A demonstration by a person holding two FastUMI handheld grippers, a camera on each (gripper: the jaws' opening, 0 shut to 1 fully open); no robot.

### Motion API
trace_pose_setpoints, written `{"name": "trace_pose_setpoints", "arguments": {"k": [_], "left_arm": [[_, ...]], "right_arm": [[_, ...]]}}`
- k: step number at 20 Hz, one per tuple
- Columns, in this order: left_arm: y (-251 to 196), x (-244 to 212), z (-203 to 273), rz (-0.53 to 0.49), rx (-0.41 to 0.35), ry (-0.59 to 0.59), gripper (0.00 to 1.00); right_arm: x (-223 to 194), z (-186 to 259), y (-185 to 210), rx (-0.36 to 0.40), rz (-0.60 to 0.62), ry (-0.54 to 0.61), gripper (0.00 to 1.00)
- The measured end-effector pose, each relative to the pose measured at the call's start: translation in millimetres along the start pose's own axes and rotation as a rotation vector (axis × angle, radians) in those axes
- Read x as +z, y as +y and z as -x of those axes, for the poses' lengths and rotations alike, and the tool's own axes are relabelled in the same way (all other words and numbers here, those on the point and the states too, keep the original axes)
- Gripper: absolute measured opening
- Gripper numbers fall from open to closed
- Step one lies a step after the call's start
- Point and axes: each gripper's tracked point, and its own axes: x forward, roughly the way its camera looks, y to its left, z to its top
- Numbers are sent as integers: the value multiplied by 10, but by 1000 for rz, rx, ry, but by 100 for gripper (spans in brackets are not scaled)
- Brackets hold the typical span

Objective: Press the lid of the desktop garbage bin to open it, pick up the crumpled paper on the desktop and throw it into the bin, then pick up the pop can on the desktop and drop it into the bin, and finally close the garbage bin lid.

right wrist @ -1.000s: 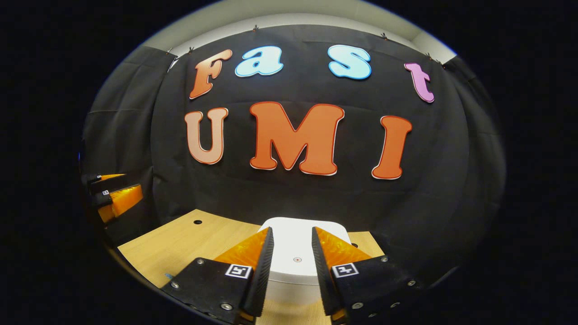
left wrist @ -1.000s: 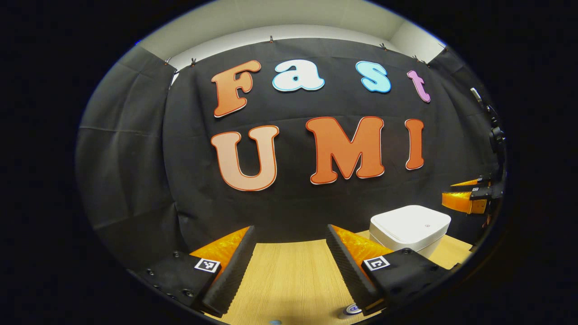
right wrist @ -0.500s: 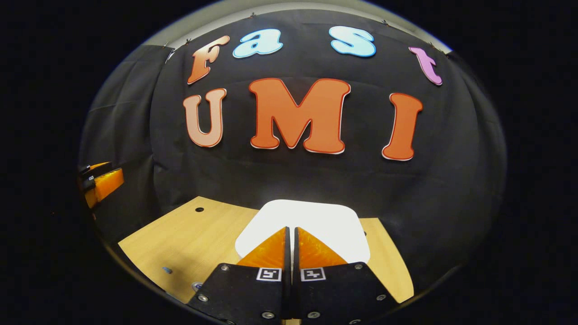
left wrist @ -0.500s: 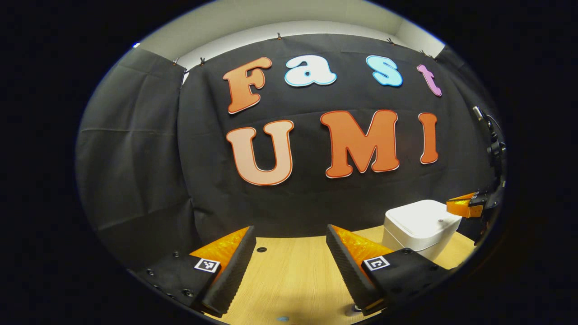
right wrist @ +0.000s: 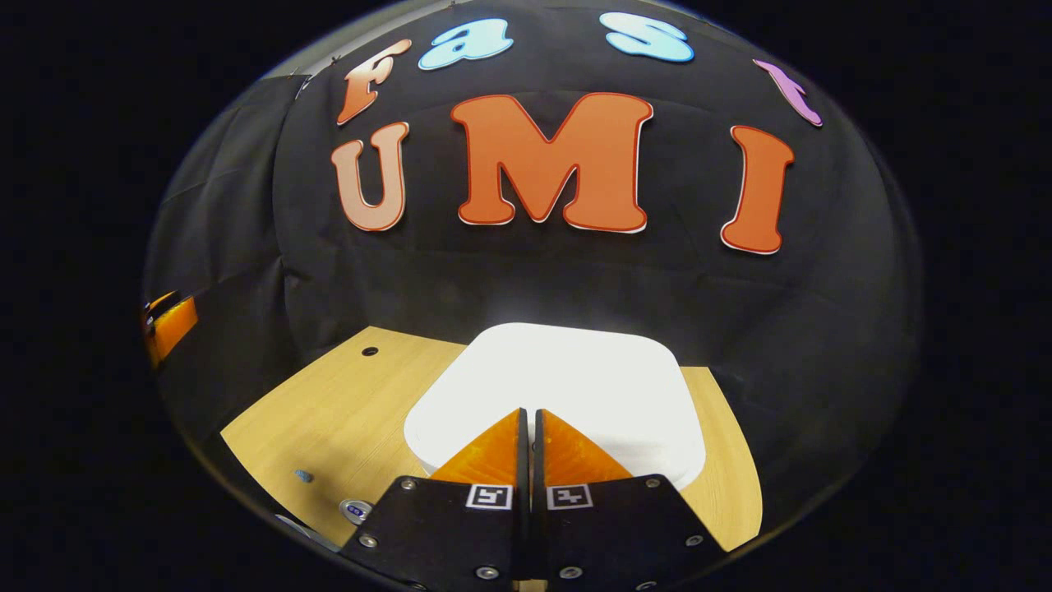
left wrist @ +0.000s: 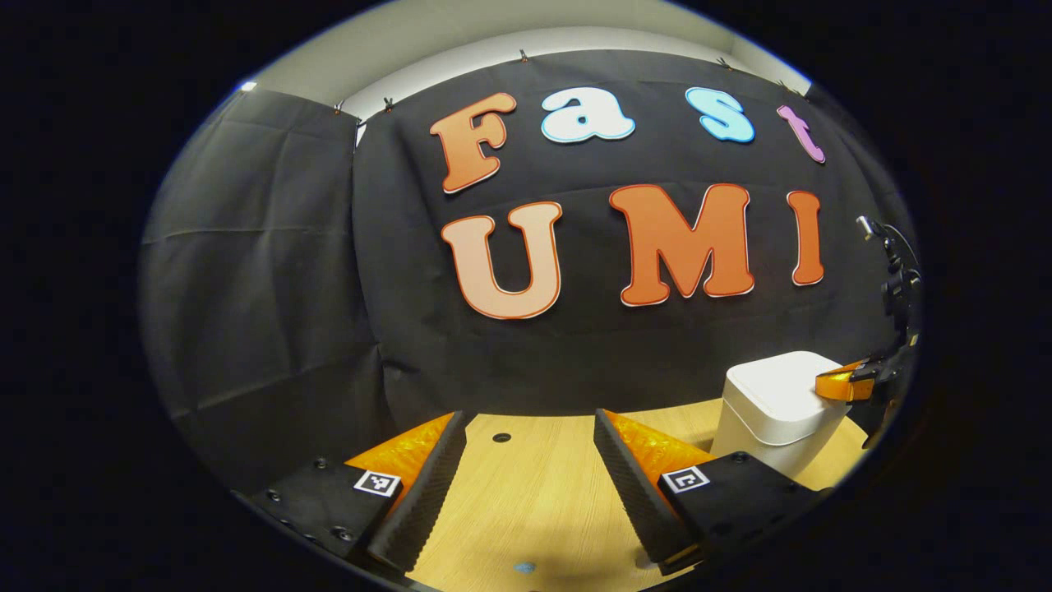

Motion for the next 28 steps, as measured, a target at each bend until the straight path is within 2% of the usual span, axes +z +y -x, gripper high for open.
{"name": "trace_pose_setpoints", "arguments": {"k": [6,9,10,13,16,18,19,21,23,24,25,26,28], "left_arm": [[-158,-73,69,-28,13,34,99],[-214,-146,87,-24,16,52,100],[-210,-186,82,-21,12,59,100],[-196,-263,51,-28,-15,60,99],[-94,-361,-86,-19,-53,78,100],[-12,-414,-178,-21,-79,77,99],[-6,-475,-241,-24,-103,87,99],[37,-596,-359,-37,-139,109,99],[42,-671,-438,-40,-185,119,100],[60,-746,-484,-40,-206,131,94],[64,-814,-532,-37,-228,148,95],[70,-905,-572,-29,-252,171,100],[50,-1119,-602,-7,-295,232,100]], "right_arm": [[-63,-26,6,17,-24,48,1],[-4,-8,15,29,44,0,1],[51,12,13,22,60,-32,1],[56,53,-22,-24,98,-32,1],[322,205,-9,-85,107,-138,3],[508,301,-40,-151,87,-204,16],[583,359,-10,-174,77,-238,36],[716,461,65,-203,54,-296,54],[728,529,221,-195,38,-308,67],[706,550,299,-192,37,-304,71],[678,578,370,-194,41,-303,78],[633,598,447,-194,45,-299,81],[461,596,619,-187,53,-264,87]]}}
